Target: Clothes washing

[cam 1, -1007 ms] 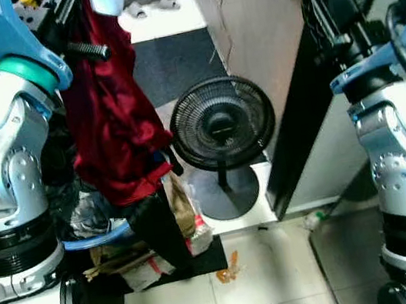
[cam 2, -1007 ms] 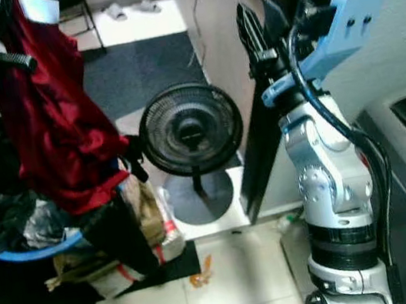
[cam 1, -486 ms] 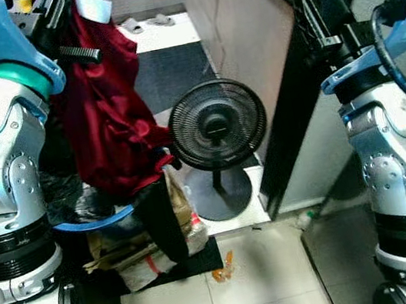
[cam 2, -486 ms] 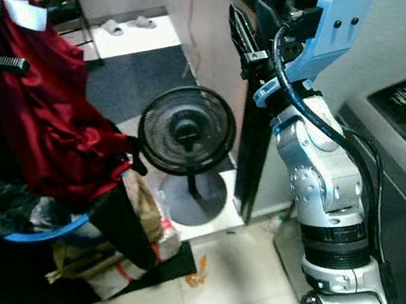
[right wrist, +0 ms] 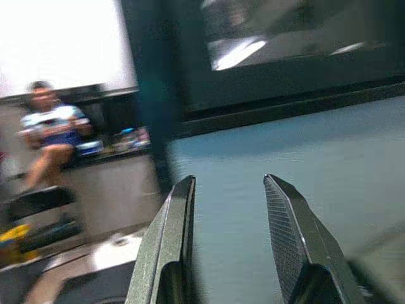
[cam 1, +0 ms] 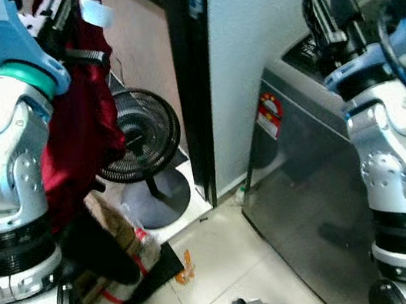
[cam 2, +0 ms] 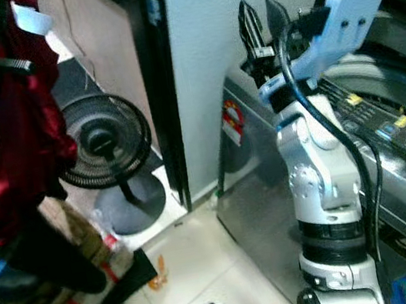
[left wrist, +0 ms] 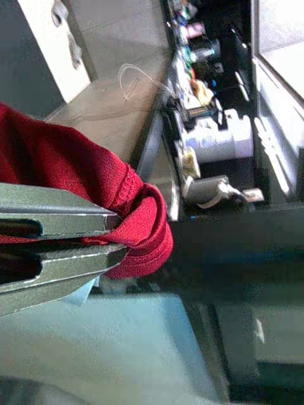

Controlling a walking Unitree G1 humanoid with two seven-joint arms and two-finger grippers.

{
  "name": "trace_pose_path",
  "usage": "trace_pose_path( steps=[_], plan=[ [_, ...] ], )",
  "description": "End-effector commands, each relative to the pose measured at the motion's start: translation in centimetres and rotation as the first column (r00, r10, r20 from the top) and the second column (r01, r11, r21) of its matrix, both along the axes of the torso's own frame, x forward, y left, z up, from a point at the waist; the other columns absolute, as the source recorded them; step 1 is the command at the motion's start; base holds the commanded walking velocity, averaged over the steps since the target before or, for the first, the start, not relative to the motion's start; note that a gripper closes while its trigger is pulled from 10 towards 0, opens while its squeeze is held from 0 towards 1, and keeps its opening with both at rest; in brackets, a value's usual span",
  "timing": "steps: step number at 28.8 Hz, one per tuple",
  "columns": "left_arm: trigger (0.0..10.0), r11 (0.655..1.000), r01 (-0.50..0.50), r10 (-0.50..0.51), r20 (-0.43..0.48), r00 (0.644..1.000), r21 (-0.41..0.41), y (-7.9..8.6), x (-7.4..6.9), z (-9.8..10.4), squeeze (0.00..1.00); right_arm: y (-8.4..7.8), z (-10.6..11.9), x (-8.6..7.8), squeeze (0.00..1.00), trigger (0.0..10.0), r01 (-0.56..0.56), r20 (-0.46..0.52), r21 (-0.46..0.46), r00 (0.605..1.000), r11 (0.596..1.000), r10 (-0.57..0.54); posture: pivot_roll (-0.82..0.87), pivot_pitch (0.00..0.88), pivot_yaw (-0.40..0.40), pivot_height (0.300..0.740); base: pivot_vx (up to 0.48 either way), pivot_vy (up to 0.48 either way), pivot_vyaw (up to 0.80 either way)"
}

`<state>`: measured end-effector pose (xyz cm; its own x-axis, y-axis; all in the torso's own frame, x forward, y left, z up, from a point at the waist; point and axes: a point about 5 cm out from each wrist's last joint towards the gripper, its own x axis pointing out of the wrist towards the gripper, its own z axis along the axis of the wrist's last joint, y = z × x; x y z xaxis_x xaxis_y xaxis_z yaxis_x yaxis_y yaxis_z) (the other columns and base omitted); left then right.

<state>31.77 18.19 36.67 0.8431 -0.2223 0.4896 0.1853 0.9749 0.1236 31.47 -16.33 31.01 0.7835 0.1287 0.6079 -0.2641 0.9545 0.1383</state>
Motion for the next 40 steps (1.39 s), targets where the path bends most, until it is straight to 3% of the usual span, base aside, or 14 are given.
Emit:
trace_pose_path(
  steps=[1,23,32,40],
  plan=[
    [10.0,1.0,-0.002,0.001,0.025,1.0,0.008,0.16,-0.23,0.35,0.0,0.06,0.25,-0.06,0.0,10.0,0.001,0.013,0.006,1.0,1.0,-0.001,0.02,0.064,0.025,0.74,0.0,0.0,-0.8],
    [10.0,1.0,0.01,-0.01,0.027,1.0,-0.001,0.2,-0.24,0.26,0.0,0.23,0.61,-0.13,0.0,10.0,-0.02,0.034,0.012,0.999,1.0,0.019,0.02,0.067,0.024,0.74,0.0,0.0,-0.8],
    [10.0,0.999,-0.041,0.041,0.045,0.998,-0.001,0.69,-0.08,0.4,0.0,0.4,0.68,-0.19,0.0,10.0,-0.042,0.041,0.025,0.998,0.999,0.041,0.02,0.068,0.024,0.74,0.0,0.0,-0.8],
    [10.0,0.998,-0.059,0.06,0.056,0.997,-0.012,0.87,-0.05,0.58,0.0,0.59,0.48,-0.18,0.0,10.0,-0.04,0.039,0.004,0.998,0.999,0.04,0.02,0.069,0.022,0.74,0.335,0.341,0.0]
  ],
)
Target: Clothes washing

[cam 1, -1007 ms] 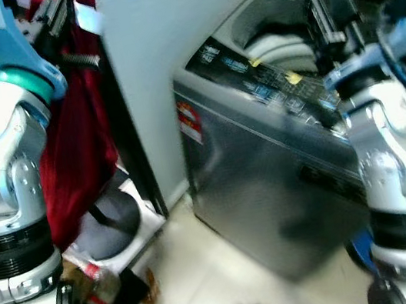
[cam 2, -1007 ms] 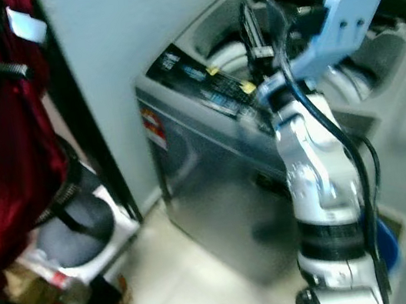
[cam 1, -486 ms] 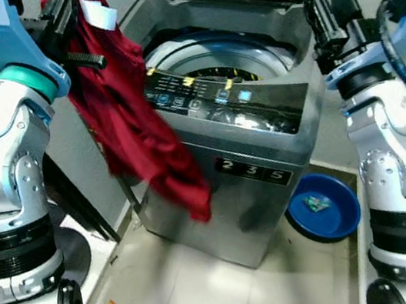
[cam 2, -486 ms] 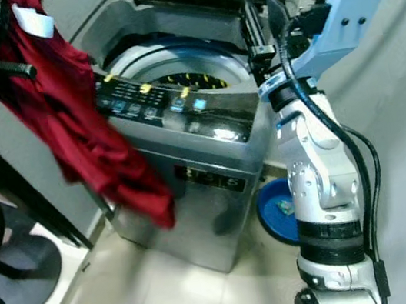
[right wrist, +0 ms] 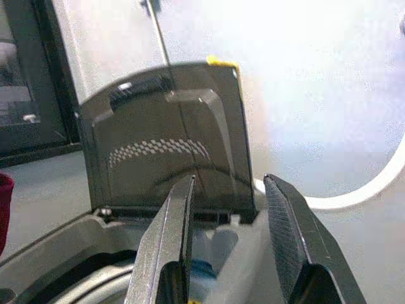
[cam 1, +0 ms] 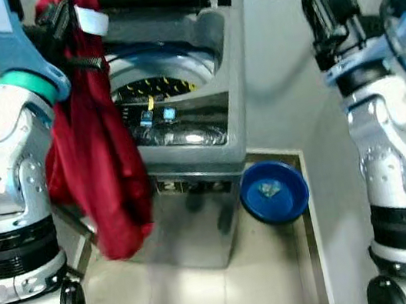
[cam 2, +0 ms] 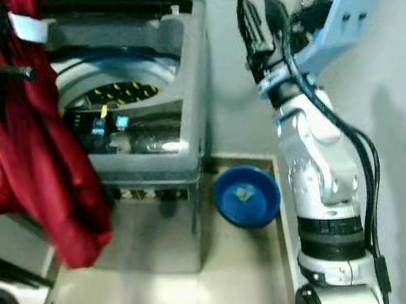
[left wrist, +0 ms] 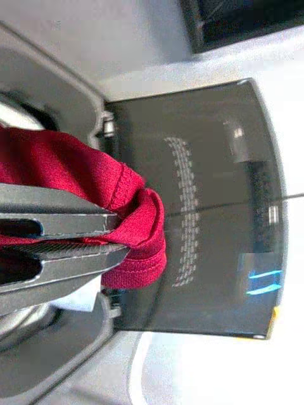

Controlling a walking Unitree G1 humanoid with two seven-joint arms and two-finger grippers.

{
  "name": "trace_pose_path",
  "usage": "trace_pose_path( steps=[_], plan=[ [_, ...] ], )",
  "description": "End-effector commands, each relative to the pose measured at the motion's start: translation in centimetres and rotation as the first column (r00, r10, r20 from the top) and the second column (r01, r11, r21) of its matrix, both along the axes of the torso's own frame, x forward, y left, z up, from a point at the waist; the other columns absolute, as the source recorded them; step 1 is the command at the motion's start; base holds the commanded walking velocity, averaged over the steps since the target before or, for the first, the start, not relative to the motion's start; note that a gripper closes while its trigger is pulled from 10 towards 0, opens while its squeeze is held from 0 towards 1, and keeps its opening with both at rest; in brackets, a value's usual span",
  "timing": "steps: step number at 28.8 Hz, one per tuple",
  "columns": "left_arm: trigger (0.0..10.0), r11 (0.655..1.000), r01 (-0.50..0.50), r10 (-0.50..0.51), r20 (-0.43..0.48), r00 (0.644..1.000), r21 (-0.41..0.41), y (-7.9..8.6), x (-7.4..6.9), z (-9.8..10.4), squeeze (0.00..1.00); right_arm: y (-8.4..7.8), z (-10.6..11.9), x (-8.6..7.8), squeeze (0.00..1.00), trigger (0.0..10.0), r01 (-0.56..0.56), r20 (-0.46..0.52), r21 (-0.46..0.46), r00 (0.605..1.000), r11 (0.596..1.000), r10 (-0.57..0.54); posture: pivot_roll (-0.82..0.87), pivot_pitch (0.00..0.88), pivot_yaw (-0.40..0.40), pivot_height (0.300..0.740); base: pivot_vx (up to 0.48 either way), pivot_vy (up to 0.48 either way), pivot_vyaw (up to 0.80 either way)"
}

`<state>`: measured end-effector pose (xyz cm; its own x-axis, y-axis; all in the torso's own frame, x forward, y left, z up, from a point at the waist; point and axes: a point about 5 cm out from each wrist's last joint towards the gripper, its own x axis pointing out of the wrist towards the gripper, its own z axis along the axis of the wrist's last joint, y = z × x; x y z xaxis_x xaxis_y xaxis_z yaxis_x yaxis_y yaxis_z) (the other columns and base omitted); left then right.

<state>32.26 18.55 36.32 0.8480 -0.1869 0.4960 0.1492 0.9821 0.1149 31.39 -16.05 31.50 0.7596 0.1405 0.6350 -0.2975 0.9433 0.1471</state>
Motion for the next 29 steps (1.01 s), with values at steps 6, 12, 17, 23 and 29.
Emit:
trace_pose_path(
  steps=[6,12,17,23,29],
  plan=[
    [10.0,1.0,-0.025,0.025,0.052,0.998,-0.003,0.5,-0.54,0.96,0.0,0.26,-0.07,-0.06,0.0,10.0,-0.008,0.004,-0.018,1.0,1.0,0.008,0.02,0.071,0.021,0.74,0.371,0.187,0.0],
    [10.0,1.0,-0.03,0.03,0.052,0.998,-0.002,0.56,-0.49,0.92,0.0,0.26,-0.1,-0.04,0.0,10.0,-0.006,0.003,-0.019,1.0,1.0,0.006,0.02,0.071,0.021,0.74,0.33,0.0,0.0],
    [10.0,0.999,-0.034,0.034,0.053,0.998,-0.001,0.59,-0.44,0.92,0.0,0.25,-0.08,-0.05,0.0,10.0,-0.004,0.005,-0.02,1.0,1.0,0.004,0.02,0.071,0.022,0.74,0.352,0.0,0.0],
    [10.0,1.0,-0.031,0.031,0.032,0.999,0.002,0.59,-0.26,0.73,0.0,0.24,-0.07,-0.1,0.0,10.0,-0.001,0.006,-0.019,1.0,1.0,0.001,0.02,0.072,0.024,0.74,0.404,0.0,0.0],
    [10.0,1.0,0.015,-0.015,0.031,0.999,0.024,-0.02,-0.56,0.66,0.0,0.22,-0.09,-0.08,0.0,10.0,0.002,0.004,-0.018,1.0,1.0,-0.001,0.02,0.07,0.023,0.74,0.045,0.0,0.0]
  ],
)
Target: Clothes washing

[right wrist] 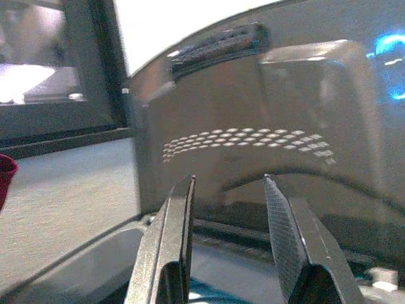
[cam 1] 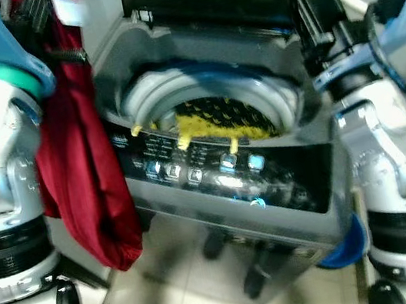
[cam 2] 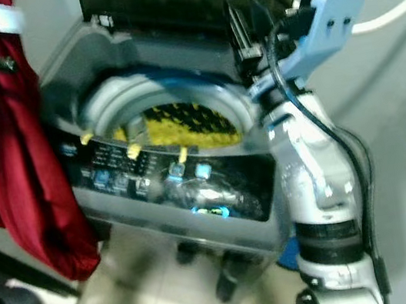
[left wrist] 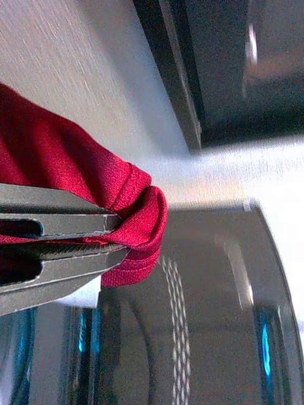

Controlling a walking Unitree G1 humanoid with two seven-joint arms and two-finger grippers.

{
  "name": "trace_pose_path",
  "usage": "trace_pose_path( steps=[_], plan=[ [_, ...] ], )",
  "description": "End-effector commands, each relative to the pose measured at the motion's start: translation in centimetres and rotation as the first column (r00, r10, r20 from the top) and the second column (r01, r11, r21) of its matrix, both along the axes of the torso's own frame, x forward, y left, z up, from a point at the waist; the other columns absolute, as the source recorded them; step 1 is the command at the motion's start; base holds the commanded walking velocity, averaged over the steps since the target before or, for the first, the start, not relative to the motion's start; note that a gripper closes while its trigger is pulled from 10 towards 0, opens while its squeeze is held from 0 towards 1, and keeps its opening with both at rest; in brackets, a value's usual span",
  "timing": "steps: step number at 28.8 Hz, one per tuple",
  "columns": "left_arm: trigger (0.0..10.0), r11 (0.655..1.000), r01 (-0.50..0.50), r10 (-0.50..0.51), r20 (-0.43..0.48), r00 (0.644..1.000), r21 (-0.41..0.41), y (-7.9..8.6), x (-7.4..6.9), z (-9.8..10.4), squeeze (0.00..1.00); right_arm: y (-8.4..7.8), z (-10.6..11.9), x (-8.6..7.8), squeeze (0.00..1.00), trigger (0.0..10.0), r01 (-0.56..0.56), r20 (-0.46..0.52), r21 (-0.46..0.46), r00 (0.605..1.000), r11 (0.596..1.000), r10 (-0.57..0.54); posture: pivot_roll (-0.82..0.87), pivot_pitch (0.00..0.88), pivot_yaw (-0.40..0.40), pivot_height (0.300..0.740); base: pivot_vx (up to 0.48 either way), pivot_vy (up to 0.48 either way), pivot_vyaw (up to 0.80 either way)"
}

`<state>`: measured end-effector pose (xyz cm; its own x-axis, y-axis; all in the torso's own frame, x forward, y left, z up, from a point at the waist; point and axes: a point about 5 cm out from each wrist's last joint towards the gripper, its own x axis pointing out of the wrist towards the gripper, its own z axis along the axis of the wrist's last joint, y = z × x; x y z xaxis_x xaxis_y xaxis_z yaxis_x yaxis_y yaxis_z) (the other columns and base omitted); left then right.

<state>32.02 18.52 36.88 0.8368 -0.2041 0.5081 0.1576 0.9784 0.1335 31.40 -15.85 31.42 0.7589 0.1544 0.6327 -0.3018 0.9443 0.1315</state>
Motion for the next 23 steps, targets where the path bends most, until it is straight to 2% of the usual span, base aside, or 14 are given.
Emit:
trace_pose_path(
  steps=[1,6,8,10,13,23],
  plan=[
    [10.0,1.0,0.009,-0.009,0.011,1.0,0.01,-0.1,-0.3,0.0,0.0,0.0,0.0,-0.1,0.0,10.0,0.006,0.005,-0.001,1.0,1.0,-0.006,0.02,0.068,0.023,0.74,0.0,0.0,0.0],
    [10.0,1.0,0.023,-0.023,0.007,1.0,0.015,-0.2,-0.3,0.0,0.0,0.0,0.0,0.0,0.0,10.0,0.006,0.007,-0.001,1.0,1.0,-0.006,0.02,0.068,0.023,0.74,0.0,0.0,0.0],
    [10.0,0.996,0.077,-0.078,0.02,0.997,0.043,-0.6,-0.5,0.1,0.0,0.0,0.1,0.0,0.0,10.0,0.006,0.009,-0.001,1.0,1.0,-0.006,0.02,0.065,0.025,0.74,0.0,0.0,0.0],
    [10.0,0.996,0.077,-0.078,0.02,0.997,0.043,-0.6,-0.5,0.1,0.0,0.0,0.1,0.0,0.0,10.0,0.006,0.009,-0.001,1.0,1.0,-0.006,0.02,0.065,0.025,0.74,0.0,0.0,0.0],
    [10.0,0.981,0.169,-0.175,0.058,0.983,0.089,-1.6,-0.8,0.9,0.0,0.1,0.1,-0.1,0.0,10.0,0.003,0.013,-0.006,1.0,1.0,-0.003,0.01,0.061,0.027,0.74,0.0,0.0,0.0],
    [10.0,0.99,0.142,-0.143,0.039,0.989,0.028,-1.9,-0.2,0.8,0.0,-0.2,0.1,-0.1,0.0,10.0,0.012,0.007,-0.007,1.0,1.0,-0.012,0.01,0.061,0.024,0.74,0.0,0.0,0.0]
  ],
)
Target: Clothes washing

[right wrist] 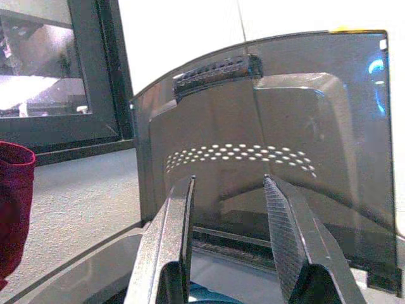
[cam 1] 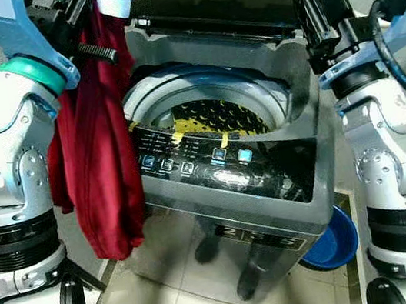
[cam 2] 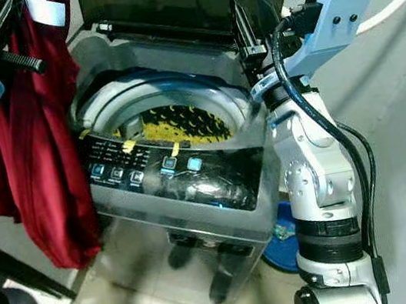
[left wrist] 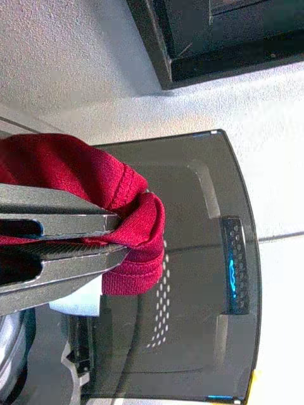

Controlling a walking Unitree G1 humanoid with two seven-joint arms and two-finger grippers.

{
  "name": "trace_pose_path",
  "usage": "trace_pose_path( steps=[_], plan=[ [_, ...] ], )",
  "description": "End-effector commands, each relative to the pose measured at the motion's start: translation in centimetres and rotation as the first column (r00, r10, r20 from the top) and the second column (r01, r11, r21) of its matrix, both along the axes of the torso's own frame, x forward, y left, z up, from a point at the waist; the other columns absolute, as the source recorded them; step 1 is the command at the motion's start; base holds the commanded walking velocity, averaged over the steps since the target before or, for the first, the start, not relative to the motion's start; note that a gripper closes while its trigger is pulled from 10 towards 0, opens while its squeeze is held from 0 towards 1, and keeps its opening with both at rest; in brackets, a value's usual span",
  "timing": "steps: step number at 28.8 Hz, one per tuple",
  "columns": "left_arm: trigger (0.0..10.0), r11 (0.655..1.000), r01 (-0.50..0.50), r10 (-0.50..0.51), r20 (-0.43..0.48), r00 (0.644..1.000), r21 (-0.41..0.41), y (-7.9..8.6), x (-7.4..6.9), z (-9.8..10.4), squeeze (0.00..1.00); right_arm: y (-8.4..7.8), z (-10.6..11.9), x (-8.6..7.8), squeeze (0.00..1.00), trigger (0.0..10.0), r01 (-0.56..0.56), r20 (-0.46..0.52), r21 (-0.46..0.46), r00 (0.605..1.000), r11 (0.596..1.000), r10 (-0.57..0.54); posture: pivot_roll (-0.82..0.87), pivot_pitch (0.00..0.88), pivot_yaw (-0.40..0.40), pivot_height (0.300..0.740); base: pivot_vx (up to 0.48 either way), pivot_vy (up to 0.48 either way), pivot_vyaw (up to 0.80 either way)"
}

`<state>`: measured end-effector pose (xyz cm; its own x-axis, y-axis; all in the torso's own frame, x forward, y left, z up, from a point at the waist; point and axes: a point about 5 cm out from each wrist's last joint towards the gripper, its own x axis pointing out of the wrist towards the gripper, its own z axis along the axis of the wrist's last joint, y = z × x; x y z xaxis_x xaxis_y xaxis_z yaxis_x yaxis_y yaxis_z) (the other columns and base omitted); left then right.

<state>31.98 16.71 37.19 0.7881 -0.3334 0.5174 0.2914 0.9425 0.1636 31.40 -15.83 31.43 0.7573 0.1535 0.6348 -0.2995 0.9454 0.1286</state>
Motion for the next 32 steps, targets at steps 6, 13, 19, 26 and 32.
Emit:
trace_pose_path(
  steps=[6,13,19,26,32],
  plan=[
    [10.0,0.999,-0.023,0.023,-0.011,1.0,-0.022,0.5,0.0,0.1,0.0,-0.1,0.0,0.0,0.0,10.0,0.007,-0.001,-0.005,1.0,1.0,-0.007,0.01,0.062,0.023,0.74,0.0,0.045,0.0],
    [10.0,0.999,-0.03,0.03,-0.022,0.999,-0.035,0.9,0.1,-0.1,0.0,-0.1,-0.1,0.0,0.0,10.0,0.005,-0.003,-0.005,1.0,1.0,-0.005,0.01,0.064,0.022,0.74,0.0,0.45,0.0],
    [10.0,0.999,-0.035,0.034,-0.021,0.999,-0.038,1.1,0.2,-0.1,0.0,-0.1,-0.1,0.0,0.0,10.0,0.008,-0.005,-0.007,1.0,1.0,-0.008,0.01,0.065,0.023,0.74,0.0,0.48,0.0],
    [10.0,0.998,-0.055,0.055,-0.026,0.998,-0.023,1.2,0.3,-0.2,0.0,-0.1,-0.3,0.3,0.0,10.0,0.023,-0.031,-0.015,0.999,1.0,-0.024,0.02,0.07,0.023,0.74,0.0,0.194,-0.57],
    [10.0,0.998,-0.049,0.048,-0.031,0.998,-0.028,1.2,0.3,-0.3,0.0,-0.2,-0.4,0.3,0.0,10.0,0.039,-0.035,-0.018,0.999,0.999,-0.04,0.01,0.07,0.024,0.74,0.0,0.0,-0.27]
  ],
)
